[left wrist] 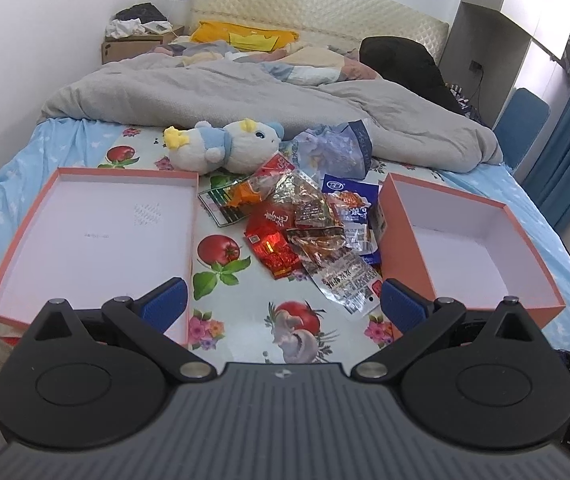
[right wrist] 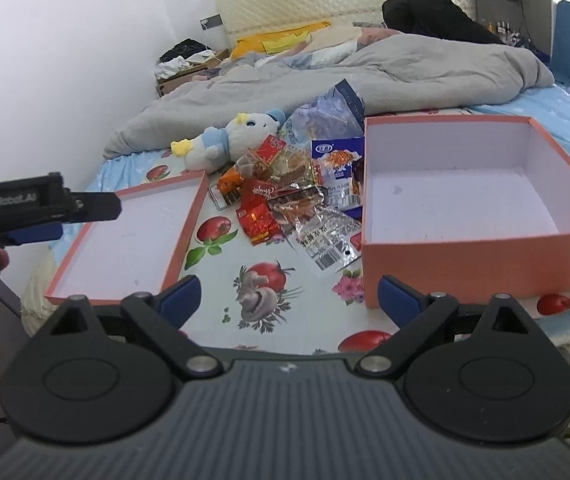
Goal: Organize snacks
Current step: 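Lower both tools toward the snack pile between the two boxes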
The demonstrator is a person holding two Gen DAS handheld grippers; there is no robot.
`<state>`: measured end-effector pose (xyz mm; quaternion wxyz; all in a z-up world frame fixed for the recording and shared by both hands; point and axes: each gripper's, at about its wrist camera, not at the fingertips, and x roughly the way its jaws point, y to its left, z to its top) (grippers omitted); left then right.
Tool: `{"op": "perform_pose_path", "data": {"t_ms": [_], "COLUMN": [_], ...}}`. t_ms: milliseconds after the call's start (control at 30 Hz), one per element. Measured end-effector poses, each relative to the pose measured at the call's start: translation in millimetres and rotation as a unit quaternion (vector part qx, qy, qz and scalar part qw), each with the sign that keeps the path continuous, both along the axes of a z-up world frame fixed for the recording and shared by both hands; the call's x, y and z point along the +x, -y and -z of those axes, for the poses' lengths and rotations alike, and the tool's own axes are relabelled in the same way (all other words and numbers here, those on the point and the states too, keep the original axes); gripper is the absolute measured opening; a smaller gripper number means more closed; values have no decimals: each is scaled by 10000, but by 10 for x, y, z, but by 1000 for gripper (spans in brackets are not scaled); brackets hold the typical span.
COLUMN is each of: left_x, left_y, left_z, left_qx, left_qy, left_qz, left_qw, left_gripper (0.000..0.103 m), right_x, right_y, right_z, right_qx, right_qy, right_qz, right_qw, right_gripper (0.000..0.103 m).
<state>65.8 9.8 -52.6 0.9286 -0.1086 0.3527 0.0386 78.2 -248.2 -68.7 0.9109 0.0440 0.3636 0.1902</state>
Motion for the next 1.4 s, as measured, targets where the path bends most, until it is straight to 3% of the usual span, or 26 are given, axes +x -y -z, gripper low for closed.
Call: {"op": "perform_pose_path", "data": {"t_ms": [100, 300, 467, 633, 867, 1400], "left_x": [105, 311, 475, 641, 900, 1499], "left_y": [-32, -95, -213, -273, -281, -476], "left_z": [64, 189, 198, 188, 344, 658], "left_qx": [-42, -82, -237, -137, -199, -318], "left_qy": [-20, -219, -269, -380, -739, -1019], "left_qz": [-60, -31, -49, 15, 88, 84], "left_qw": [10000, 9997, 9993, 9992, 9970, 9942], "left_gripper": [103, 103, 103, 103, 103, 103], "right_x": [49, 163, 299, 406, 523, 930], "right_y": [-38, -201, -297, -374, -503, -667], "right_z": [-8, -5, 2, 38, 152, 357], "right_qx": [72, -284, -345, -386, -506, -570], "right_qy": [18, 336, 348, 341, 391, 549], "right_qz": [-155, -197, -274, -383, -574, -727], "right_qw": [9999, 9988, 9984, 9979, 9963, 9942], "right_gripper": [94, 94, 94, 94, 94, 94]}}
